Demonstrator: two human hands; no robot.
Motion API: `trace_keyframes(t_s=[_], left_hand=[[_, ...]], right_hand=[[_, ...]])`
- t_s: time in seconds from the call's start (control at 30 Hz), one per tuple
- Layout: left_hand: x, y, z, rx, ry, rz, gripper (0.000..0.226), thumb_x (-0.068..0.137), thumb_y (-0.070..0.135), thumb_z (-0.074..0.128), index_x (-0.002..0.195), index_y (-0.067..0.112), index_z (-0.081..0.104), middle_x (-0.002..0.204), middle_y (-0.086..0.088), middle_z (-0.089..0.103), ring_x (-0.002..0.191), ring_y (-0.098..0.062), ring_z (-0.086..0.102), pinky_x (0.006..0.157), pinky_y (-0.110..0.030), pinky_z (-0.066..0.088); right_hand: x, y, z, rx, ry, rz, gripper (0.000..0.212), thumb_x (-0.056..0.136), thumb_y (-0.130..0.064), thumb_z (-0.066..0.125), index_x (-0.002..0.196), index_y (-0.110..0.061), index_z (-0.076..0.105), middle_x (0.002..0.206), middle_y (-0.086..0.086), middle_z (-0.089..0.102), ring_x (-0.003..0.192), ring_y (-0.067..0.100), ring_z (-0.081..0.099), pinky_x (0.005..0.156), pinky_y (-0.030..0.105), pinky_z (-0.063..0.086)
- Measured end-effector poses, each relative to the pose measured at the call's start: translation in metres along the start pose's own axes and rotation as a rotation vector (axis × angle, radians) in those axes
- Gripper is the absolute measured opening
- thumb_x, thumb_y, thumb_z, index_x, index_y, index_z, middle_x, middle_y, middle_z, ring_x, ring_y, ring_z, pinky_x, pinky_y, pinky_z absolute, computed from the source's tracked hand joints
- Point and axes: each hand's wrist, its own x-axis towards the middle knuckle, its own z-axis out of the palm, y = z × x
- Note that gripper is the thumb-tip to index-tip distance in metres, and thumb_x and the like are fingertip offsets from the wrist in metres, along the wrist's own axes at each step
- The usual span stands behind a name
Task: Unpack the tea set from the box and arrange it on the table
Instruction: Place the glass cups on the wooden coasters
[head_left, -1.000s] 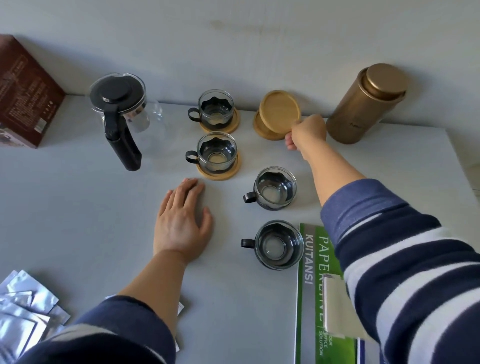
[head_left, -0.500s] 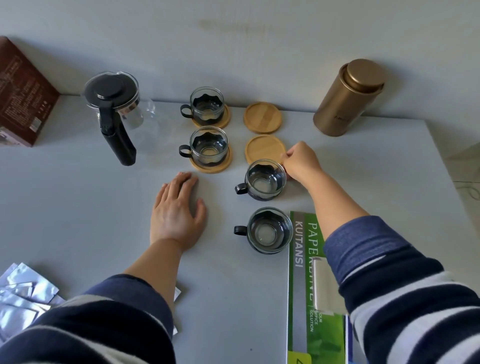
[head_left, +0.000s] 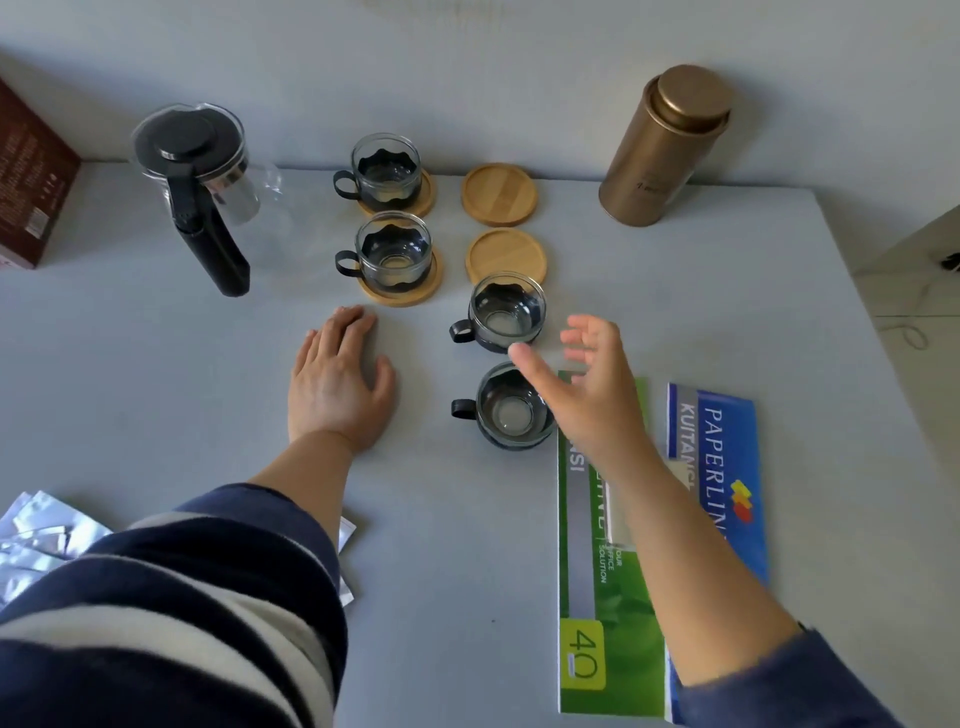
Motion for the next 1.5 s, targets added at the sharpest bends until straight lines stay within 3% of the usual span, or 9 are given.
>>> trace_keyframes(t_s=[0.1, 0.2, 0.33, 0.6, 0.83, 1.03, 1.23, 1.4, 1.5], left_hand=[[-0.002, 0.001, 0.0, 0.006, -0.002, 0.003, 0.051, 0.091, 0.032, 0.045, 0.139, 0.015, 0.046, 0.145, 0.0, 0.043, 0.137, -0.021, 0.036, 0.12, -0.035, 0.016], [-0.003, 0.003, 0.001, 0.019, -0.013, -0.003, 0.051, 0.092, 0.032, 0.045, 0.14, 0.015, 0.045, 0.147, 0.0, 0.041, 0.14, -0.019, 0.033, 0.12, -0.033, 0.014], [-0.003, 0.002, 0.001, 0.021, -0.022, -0.003, 0.05, 0.093, 0.031, 0.046, 0.141, 0.016, 0.044, 0.148, 0.0, 0.04, 0.141, -0.019, 0.032, 0.121, -0.033, 0.013], [-0.002, 0.002, 0.001, 0.026, -0.025, -0.003, 0.052, 0.091, 0.035, 0.043, 0.14, 0.017, 0.044, 0.147, 0.001, 0.041, 0.14, -0.019, 0.033, 0.12, -0.034, 0.014], [0.0, 0.0, 0.001, 0.009, -0.029, -0.013, 0.054, 0.087, 0.037, 0.043, 0.138, 0.018, 0.047, 0.145, 0.002, 0.043, 0.139, -0.018, 0.036, 0.12, -0.034, 0.016], [0.001, -0.002, 0.0, 0.019, -0.027, -0.009, 0.055, 0.085, 0.04, 0.041, 0.135, 0.018, 0.048, 0.143, 0.003, 0.044, 0.138, -0.018, 0.036, 0.119, -0.035, 0.018], [0.003, 0.0, -0.001, 0.019, -0.02, -0.01, 0.057, 0.085, 0.042, 0.038, 0.134, 0.017, 0.05, 0.142, 0.003, 0.045, 0.137, -0.017, 0.038, 0.119, -0.034, 0.018], [0.004, 0.0, -0.002, 0.023, -0.024, -0.005, 0.057, 0.085, 0.042, 0.038, 0.134, 0.017, 0.05, 0.142, 0.002, 0.046, 0.136, -0.018, 0.039, 0.119, -0.035, 0.019], [0.004, 0.0, -0.003, 0.027, -0.025, -0.005, 0.056, 0.085, 0.042, 0.038, 0.134, 0.017, 0.05, 0.141, 0.002, 0.046, 0.135, -0.019, 0.04, 0.119, -0.036, 0.02]], right_hand=[[-0.033, 0.019, 0.011, -0.003, -0.087, 0.013, 0.096, 0.064, -0.043, 0.084, 0.14, -0.018, 0.032, 0.131, -0.007, 0.04, 0.119, 0.005, 0.04, 0.098, 0.021, 0.034], [-0.046, 0.035, 0.022, -0.021, -0.097, -0.032, 0.106, 0.057, -0.033, 0.09, 0.142, -0.014, 0.029, 0.135, -0.001, 0.039, 0.127, 0.013, 0.039, 0.107, 0.028, 0.033], [-0.045, 0.043, 0.034, -0.029, 0.032, -0.079, 0.091, 0.059, -0.019, 0.088, 0.135, -0.009, 0.039, 0.126, -0.002, 0.046, 0.123, 0.019, 0.046, 0.106, 0.033, 0.038], [-0.039, 0.001, 0.012, 0.112, 0.03, -0.118, 0.076, 0.06, -0.025, 0.084, 0.125, -0.021, 0.046, 0.121, -0.005, 0.058, 0.113, 0.007, 0.056, 0.095, 0.015, 0.044], [0.085, -0.058, 0.013, 0.019, 0.057, -0.225, 0.077, 0.065, -0.03, 0.085, 0.129, -0.016, 0.044, 0.122, -0.005, 0.051, 0.11, 0.007, 0.053, 0.093, 0.018, 0.044], [0.184, -0.05, 0.046, -0.099, 0.097, -0.131, 0.078, 0.062, -0.032, 0.084, 0.129, -0.014, 0.047, 0.127, 0.002, 0.053, 0.114, 0.017, 0.054, 0.092, 0.025, 0.045], [0.218, -0.043, 0.064, -0.218, 0.07, -0.144, 0.08, 0.065, -0.033, 0.083, 0.133, -0.014, 0.045, 0.132, 0.004, 0.05, 0.12, 0.02, 0.052, 0.093, 0.028, 0.043], [0.222, -0.041, 0.06, -0.191, -0.022, -0.071, 0.112, 0.067, -0.033, 0.084, 0.152, -0.012, 0.014, 0.154, 0.005, 0.028, 0.142, 0.022, 0.029, 0.115, 0.035, 0.029], [0.207, -0.047, 0.046, -0.128, -0.013, -0.066, 0.114, 0.068, -0.035, 0.083, 0.152, -0.012, 0.01, 0.156, 0.004, 0.025, 0.143, 0.021, 0.026, 0.116, 0.036, 0.027]])
